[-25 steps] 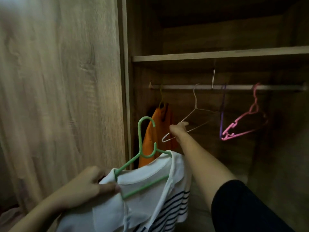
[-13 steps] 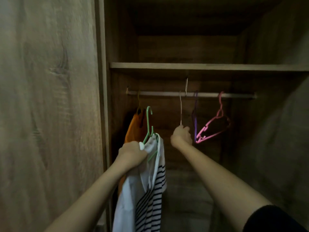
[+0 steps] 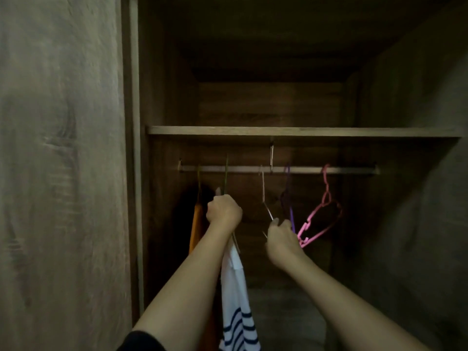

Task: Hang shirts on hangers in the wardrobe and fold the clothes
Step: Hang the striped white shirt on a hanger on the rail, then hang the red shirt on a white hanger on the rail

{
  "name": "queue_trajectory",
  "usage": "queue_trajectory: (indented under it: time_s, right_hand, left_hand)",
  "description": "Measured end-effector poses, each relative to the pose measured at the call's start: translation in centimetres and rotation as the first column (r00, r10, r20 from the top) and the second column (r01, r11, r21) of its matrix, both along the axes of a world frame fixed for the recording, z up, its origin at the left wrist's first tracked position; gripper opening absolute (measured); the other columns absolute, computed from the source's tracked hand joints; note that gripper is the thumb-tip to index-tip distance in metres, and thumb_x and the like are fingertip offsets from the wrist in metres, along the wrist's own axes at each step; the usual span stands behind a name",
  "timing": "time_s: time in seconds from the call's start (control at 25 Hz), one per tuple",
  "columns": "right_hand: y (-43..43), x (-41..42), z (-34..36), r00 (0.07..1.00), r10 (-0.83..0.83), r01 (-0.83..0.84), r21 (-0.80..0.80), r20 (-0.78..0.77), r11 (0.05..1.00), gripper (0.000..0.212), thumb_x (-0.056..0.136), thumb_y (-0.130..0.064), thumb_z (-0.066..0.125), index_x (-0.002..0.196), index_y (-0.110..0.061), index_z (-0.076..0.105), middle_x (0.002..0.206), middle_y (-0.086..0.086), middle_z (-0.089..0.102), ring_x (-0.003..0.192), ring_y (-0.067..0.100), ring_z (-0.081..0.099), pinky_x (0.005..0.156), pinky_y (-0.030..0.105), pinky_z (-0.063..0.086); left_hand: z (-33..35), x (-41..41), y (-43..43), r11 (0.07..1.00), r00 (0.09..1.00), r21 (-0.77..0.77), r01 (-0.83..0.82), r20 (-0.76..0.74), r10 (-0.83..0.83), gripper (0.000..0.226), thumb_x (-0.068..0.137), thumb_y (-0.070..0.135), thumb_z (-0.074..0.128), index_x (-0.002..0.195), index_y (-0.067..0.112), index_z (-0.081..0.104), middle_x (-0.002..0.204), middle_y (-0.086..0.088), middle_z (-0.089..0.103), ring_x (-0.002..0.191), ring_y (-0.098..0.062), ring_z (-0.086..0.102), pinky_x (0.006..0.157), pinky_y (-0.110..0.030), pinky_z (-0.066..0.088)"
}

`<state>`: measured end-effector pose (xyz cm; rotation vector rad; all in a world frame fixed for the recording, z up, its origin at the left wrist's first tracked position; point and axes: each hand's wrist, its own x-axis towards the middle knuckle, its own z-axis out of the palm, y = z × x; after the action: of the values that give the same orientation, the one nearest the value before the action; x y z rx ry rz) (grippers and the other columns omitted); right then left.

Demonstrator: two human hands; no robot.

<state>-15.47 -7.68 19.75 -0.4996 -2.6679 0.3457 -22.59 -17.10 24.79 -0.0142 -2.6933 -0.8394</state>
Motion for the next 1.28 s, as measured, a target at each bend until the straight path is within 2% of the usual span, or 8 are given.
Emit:
queue_trajectory:
  time_s: [0.2,0.36,0.52,0.64,0.8,0.92,1.04,1.28]
  right_hand:
    - [0.6,1.3,-0.4,0.999,0.031,-0.031,0.004,-0.03,1.0,0.066,0.093,-0.01,0.051,0.147,-0.003,0.015,0.142,0.019,0.029,0.121,0.028,0.047,0.097,0.031,0.042]
    - [1.1,2.0,-1.0,0.999,0.039,-0.037,0.05,-0.036,0.998,0.068,0.091,-0.011,0.054,0.146,-0.002,0.016,0.142,0.018,0.033,0.125,0.028,0.043,0.101,0.031,0.039]
    - [1.3,3.2,-0.9,0.999,0.04,-0.039,0.105,-0.003,0.994,0.069,0.091,-0.019,0.055,0.145,-0.001,0.017,0.143,0.017,0.036,0.13,0.029,0.036,0.105,0.032,0.034]
    - [1.0,4.4,-0.7,0.994,0.074,-0.058,0.182,-0.082,0.982,0.066,0.092,-0.019,0.05,0.144,0.004,0.016,0.143,0.02,0.035,0.13,0.032,0.033,0.107,0.035,0.03]
    - [-0.8,7.4,-2.2,0.934,0.266,-0.232,0.159,-0.239,0.959,0.061,0.091,-0.009,0.042,0.145,0.0,0.017,0.151,0.02,0.021,0.137,0.033,0.021,0.109,0.038,0.029]
    - [-4.0,9.5,-6.1,0.839,0.48,-0.453,0.157,-0.258,0.877,0.057,0.089,-0.009,0.038,0.144,0.0,0.023,0.149,0.02,0.026,0.135,0.034,0.027,0.108,0.039,0.031]
    - [-8.8,10.4,-11.3,0.748,0.644,-0.627,0.145,-0.162,0.765,0.062,0.08,-0.019,0.025,0.134,0.007,0.041,0.137,0.028,0.044,0.122,0.041,0.046,0.1,0.042,0.04]
    - [-23.1,16.4,-18.5,0.486,0.874,-0.874,-0.001,-0.024,0.486,0.048,0.094,-0.015,0.036,0.139,0.002,0.035,0.143,0.023,0.037,0.13,0.037,0.035,0.109,0.039,0.025]
  left_hand:
    - [-3.4,0.0,3.4,0.994,0.998,0.112,-0.005,0.069,-0.002,0.032,0.092,0.017,0.054,0.122,0.006,0.055,0.118,-0.012,0.059,0.108,-0.027,0.059,0.079,-0.034,0.052]
    - [-4.3,0.8,4.5,0.984,0.998,0.18,0.005,0.066,-0.017,0.058,0.095,0.009,0.046,0.146,0.001,0.02,0.144,-0.016,0.039,0.123,-0.032,0.049,0.09,-0.039,0.048]
    - [-4.3,2.2,3.8,0.989,0.992,0.14,0.04,0.117,-0.056,0.065,0.098,0.015,0.041,0.149,0.003,0.002,0.146,-0.019,0.035,0.129,-0.034,0.042,0.097,-0.041,0.044]
    - [-2.8,4.6,1.6,0.991,0.994,0.116,0.073,0.076,-0.082,0.062,0.099,0.024,0.039,0.149,0.001,0.01,0.144,-0.02,0.037,0.13,-0.035,0.04,0.101,-0.041,0.039]
    - [-3.2,10.2,-3.8,0.99,0.989,0.11,0.083,-0.128,-0.069,0.04,0.097,0.021,0.037,0.13,-0.001,0.043,0.127,-0.023,0.054,0.117,-0.039,0.052,0.094,-0.039,0.042]
    - [-7.6,15.9,-8.9,0.994,0.974,0.104,-0.028,-0.22,0.051,0.041,0.098,0.018,0.039,0.134,0.001,0.044,0.127,-0.026,0.056,0.119,-0.041,0.051,0.097,-0.042,0.04]
    - [-14.1,21.6,-14.6,0.982,0.956,0.093,-0.165,-0.229,0.183,0.04,0.097,0.015,0.041,0.134,0.003,0.048,0.127,-0.021,0.059,0.118,-0.037,0.054,0.098,-0.039,0.04]
    - [-26.2,35.1,-28.6,0.903,0.904,-0.06,-0.426,0.005,0.427,0.039,0.097,0.017,0.039,0.131,0.001,0.047,0.131,-0.021,0.054,0.118,-0.036,0.053,0.095,-0.039,0.038]
